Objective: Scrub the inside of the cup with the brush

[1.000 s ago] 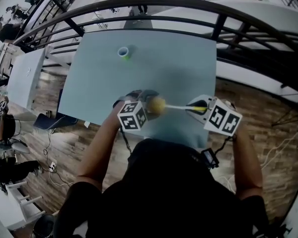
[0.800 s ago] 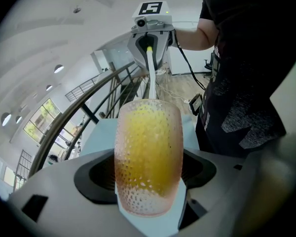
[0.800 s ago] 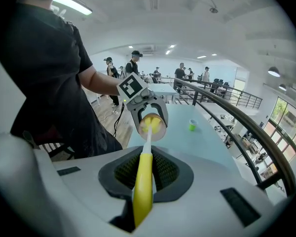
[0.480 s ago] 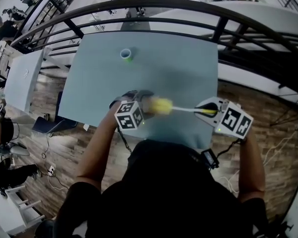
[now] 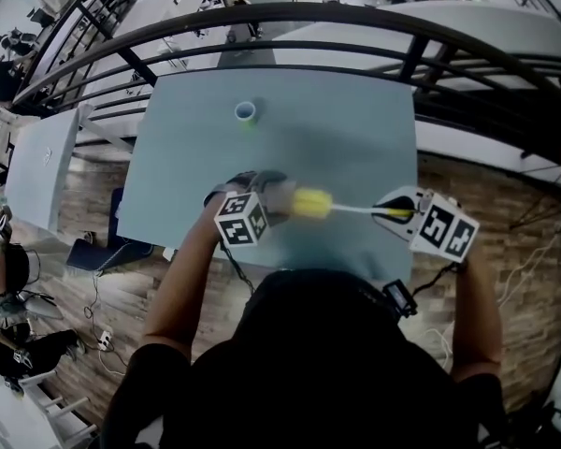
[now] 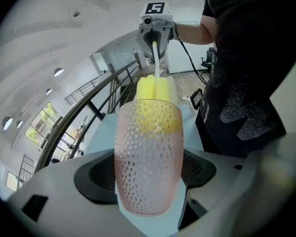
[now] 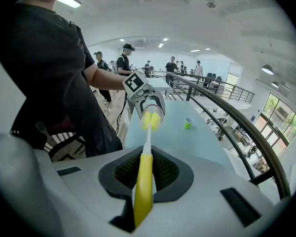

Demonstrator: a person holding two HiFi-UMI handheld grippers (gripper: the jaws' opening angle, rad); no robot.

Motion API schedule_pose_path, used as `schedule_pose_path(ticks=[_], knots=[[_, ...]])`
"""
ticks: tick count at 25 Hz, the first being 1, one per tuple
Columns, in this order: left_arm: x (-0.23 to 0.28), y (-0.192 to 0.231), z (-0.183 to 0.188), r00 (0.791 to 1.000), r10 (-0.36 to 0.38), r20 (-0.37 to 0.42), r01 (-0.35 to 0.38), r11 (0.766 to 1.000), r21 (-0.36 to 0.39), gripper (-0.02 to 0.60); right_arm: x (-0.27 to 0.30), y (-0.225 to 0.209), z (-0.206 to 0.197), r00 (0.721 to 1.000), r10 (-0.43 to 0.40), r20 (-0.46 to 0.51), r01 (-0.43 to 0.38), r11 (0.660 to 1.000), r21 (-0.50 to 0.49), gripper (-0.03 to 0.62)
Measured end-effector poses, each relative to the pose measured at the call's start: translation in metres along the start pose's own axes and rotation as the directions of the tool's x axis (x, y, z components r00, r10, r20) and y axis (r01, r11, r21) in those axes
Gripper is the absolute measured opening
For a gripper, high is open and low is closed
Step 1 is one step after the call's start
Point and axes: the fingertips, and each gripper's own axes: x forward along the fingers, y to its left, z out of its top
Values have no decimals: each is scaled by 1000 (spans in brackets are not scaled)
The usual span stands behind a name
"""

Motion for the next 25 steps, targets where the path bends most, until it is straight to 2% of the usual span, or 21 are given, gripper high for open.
schedule_pose_path(ticks=[9, 12, 16, 25], knots=[[-22, 2, -1, 996, -27, 84, 23, 999, 46, 362, 47, 3, 58, 1000, -20, 21, 20, 1000, -6, 40], [-23, 2, -14, 998, -37, 56, 32, 997, 77, 362, 68, 2, 77, 999, -39, 8, 39, 999, -24, 40], [-27, -1, -37, 996, -69, 64, 65, 996, 69, 362, 83, 1, 89, 999, -51, 3, 52, 998, -19, 40], [-36, -5, -75, 997, -73, 37, 69, 993, 96, 362, 87, 11, 92, 997, -76, -22, 76, 997, 32, 40]])
